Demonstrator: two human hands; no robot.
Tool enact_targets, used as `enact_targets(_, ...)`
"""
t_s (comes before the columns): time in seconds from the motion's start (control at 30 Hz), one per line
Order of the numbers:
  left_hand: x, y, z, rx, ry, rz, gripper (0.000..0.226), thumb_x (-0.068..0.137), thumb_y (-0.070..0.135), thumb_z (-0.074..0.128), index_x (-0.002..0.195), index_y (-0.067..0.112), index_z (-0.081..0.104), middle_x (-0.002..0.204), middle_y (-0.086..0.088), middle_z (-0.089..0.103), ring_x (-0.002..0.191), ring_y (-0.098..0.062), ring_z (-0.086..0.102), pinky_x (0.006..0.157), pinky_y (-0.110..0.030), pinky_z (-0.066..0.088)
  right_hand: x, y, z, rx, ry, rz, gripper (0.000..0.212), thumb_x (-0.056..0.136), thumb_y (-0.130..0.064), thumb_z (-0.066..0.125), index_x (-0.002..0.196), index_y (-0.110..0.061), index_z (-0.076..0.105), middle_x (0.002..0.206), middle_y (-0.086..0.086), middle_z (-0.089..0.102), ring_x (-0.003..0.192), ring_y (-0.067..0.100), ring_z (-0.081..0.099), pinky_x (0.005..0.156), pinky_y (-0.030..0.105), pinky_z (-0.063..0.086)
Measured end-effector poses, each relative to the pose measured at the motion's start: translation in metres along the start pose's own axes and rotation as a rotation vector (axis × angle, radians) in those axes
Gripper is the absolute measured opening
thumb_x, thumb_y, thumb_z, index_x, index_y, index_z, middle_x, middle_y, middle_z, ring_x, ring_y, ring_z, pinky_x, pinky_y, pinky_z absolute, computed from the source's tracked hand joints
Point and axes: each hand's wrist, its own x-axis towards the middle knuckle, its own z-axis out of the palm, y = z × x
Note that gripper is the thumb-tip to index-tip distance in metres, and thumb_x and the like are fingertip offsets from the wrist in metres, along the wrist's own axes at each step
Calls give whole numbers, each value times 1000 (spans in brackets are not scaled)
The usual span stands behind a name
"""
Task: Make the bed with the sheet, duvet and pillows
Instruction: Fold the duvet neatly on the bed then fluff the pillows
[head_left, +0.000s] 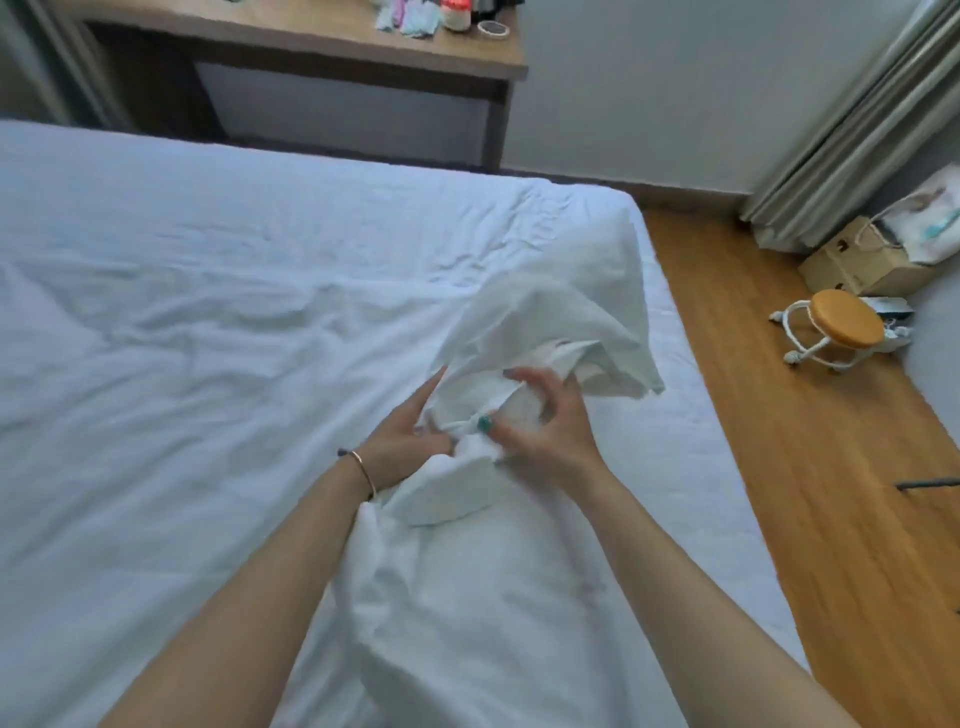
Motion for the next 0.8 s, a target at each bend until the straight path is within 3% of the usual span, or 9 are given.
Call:
enact_targets(0.17,-69,-76,-146,31,52,-325,81,61,38,69,136,33,38,119,14,58,114,-13,56,95,-27,44,39,-28,167,-580,-478,-247,62,65,-69,62,123,-47,56,144,-5,37,134,30,24,116,48,15)
enact_targets(0.23,-77,-101,-175,-66,156,-411,110,52,73,68,146,28,32,132,9,52,117,-13,54,98,-32,43,49,-30,209,-450,-461,-327,63,78,-47,73,136,-38,50,155,1,24,141,29,17,119,43,16)
enact_targets(0.3,-70,-119,-185,-45,333,-394,147,33,89,62,153,26,6,151,4,28,136,-19,36,110,-36,33,59,-32,236,-250,-266,-299,69,84,-28,73,143,-36,37,159,2,14,145,19,14,115,27,19)
enact_targets(0.4,-43,-133,-172,489,362,-325,142,44,82,67,148,35,-18,159,4,-6,146,-21,12,116,-42,25,88,-23,253,-381,-191,-80,57,94,-31,54,148,-33,33,160,-3,17,146,20,19,118,44,17)
enact_targets(0.5,-22,-145,-174,472,564,-273,94,78,34,68,149,43,6,146,-10,33,124,-34,47,97,-40,43,98,-7,242,-806,-521,-20,56,94,-40,44,149,-36,31,162,-9,10,148,25,10,115,54,7)
enact_targets(0.6,-31,-170,-206,97,843,-407,53,84,10,58,134,27,47,121,-16,61,103,-37,59,85,-37,45,92,4,209,-1059,-377,-81,77,91,-39,54,153,-39,8,163,-7,-4,149,27,0,117,55,8)
enact_targets(0.7,-47,-183,-231,-139,924,-697,33,73,6,66,104,17,58,115,-16,64,88,-31,55,80,-36,45,128,-24,193,-786,-131,148,91,90,-36,56,153,-35,-9,163,0,-2,146,31,17,113,55,24)
enact_targets(0.77,-40,-172,-228,82,982,-772,44,72,16,70,113,13,54,121,-17,60,101,-34,57,88,-41,44,168,-52,207,-434,-82,374,89,91,-36,56,154,-25,-6,161,8,14,135,31,38,110,47,31)
enact_targets(0.8,-31,-166,-224,277,1055,-650,52,72,20,69,120,9,52,123,-19,56,108,-36,54,92,-44,42,180,-66,221,-306,-114,385,90,91,-32,58,154,-22,-5,160,8,18,133,29,41,109,38,33)
